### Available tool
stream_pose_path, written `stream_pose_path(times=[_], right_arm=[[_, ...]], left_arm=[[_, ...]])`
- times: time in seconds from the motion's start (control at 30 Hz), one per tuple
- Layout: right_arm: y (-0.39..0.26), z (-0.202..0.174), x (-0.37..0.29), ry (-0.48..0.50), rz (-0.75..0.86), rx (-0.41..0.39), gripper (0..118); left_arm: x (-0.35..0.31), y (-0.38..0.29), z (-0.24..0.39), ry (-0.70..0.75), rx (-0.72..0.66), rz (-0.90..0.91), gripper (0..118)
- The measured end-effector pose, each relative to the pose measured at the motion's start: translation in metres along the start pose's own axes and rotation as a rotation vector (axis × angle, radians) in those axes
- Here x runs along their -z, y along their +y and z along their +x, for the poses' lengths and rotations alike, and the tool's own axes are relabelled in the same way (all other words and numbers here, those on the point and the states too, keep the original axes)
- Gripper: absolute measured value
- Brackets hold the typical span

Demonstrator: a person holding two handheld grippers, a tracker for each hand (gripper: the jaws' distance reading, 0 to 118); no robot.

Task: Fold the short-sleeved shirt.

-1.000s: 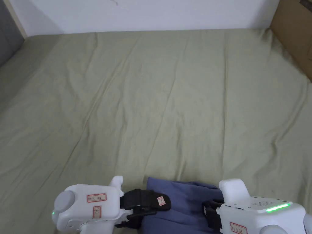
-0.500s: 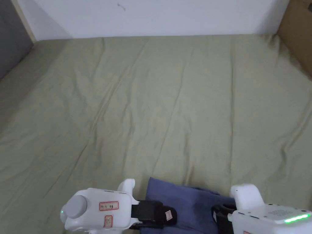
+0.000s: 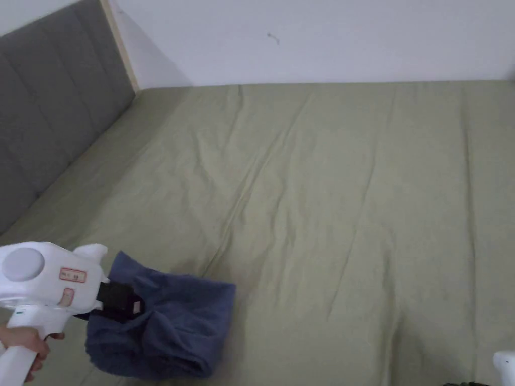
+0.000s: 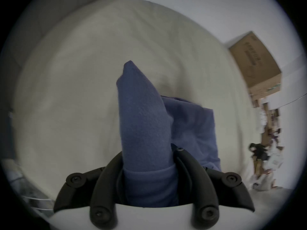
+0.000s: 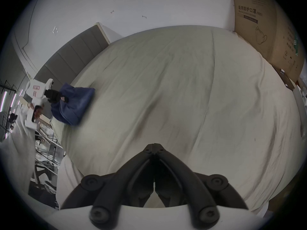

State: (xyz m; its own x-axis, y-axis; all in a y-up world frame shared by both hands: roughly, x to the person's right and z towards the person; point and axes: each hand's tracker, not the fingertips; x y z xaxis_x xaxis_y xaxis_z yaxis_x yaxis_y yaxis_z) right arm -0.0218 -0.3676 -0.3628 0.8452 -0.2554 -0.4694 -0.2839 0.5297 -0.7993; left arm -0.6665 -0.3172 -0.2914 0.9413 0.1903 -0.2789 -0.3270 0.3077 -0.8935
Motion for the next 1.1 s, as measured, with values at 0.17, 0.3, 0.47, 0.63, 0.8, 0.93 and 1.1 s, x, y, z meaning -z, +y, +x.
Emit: stream_pose_path(times=[0.17, 0.3, 0.47, 0.63, 0.8, 0.93, 1.1], right_arm=[[-0.002, -0.007, 0.012, -0.018, -0.041, 0.009, 0], [0.001, -0.013, 0.02, -0.03, -0.071, -0.003, 0], [0.003, -0.015, 0.022, -0.019, -0.075, -0.018, 0], [0.001, -0.01, 0.018, -0.016, -0.069, -0.001, 0], [-0.002, -0.007, 0.007, -0.009, -0.041, 0.005, 0], [-0.003, -0.005, -0.009, 0.005, 0.005, 0.018, 0], [0.001, 0.002, -0.044, -0.048, 0.151, -0.003, 0]], left_arm=[[-0.008, 0.018, -0.061, 0.28, 0.002, -0.011, 32], [-0.003, 0.018, -0.07, 0.523, 0.047, 0.032, 70], [-0.011, 0.01, -0.069, 0.424, -0.064, 0.067, 106], [-0.039, -0.003, -0.042, 0.327, -0.14, 0.198, 39], [-0.058, -0.023, 0.022, 0.221, -0.1, 0.285, 0], [-0.07, -0.041, 0.1, 0.255, 0.003, 0.356, 0], [-0.09, -0.064, 0.194, 0.347, 0.122, 0.588, 0]])
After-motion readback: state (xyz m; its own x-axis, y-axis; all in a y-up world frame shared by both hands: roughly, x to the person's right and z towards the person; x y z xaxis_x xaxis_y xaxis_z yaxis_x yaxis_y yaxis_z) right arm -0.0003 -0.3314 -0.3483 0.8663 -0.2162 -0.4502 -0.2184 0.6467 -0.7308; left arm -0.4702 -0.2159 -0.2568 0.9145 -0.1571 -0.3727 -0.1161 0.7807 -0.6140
